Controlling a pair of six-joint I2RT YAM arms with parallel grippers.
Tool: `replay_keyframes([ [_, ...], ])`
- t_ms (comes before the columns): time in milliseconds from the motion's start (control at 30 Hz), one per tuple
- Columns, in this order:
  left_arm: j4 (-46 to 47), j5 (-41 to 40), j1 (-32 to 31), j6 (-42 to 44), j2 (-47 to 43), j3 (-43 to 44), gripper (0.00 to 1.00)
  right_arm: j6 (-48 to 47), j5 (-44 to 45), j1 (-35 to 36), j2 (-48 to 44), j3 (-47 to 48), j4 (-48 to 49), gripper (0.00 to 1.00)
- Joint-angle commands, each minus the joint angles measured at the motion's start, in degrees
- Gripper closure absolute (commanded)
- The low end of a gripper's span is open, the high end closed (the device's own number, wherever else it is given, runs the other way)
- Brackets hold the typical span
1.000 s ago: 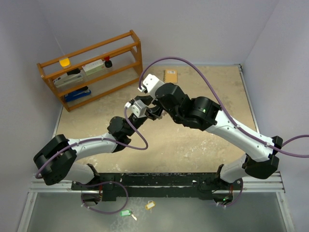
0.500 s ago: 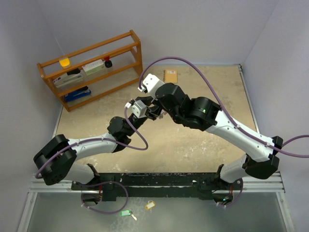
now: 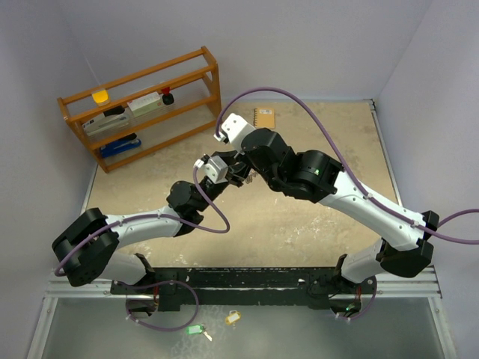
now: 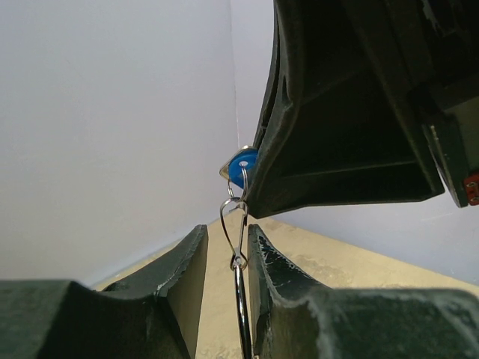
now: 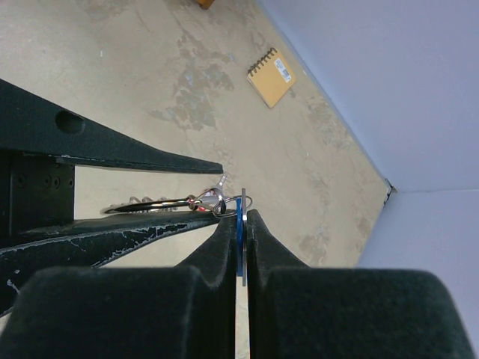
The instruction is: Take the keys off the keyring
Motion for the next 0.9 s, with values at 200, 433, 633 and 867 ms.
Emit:
replay_keyframes([
  [200,4.46,-0.98,-0.52,1.13,-0.57,-1.10,0.80,-0.54,1.09,0.45,-2.01,0.53,2.67,1.00],
  [433,6.43,-1.14,-0.52,1.26,-0.63,-1.41,0.80,-0.32,0.86,0.45,-1.92,0.31,2.46,1.00],
  [633,6.66,-1.06,-0.60,1.20,-0.51,-1.27,0.83,-0.29,0.86,0.45,-2.01,0.33,2.41,1.00],
  [867,6.78,-0.84,-0.61,1.10,-0.33,-1.37,0.83,-0.34,0.49,0.45,-1.92,0.28,2.48,1.00],
])
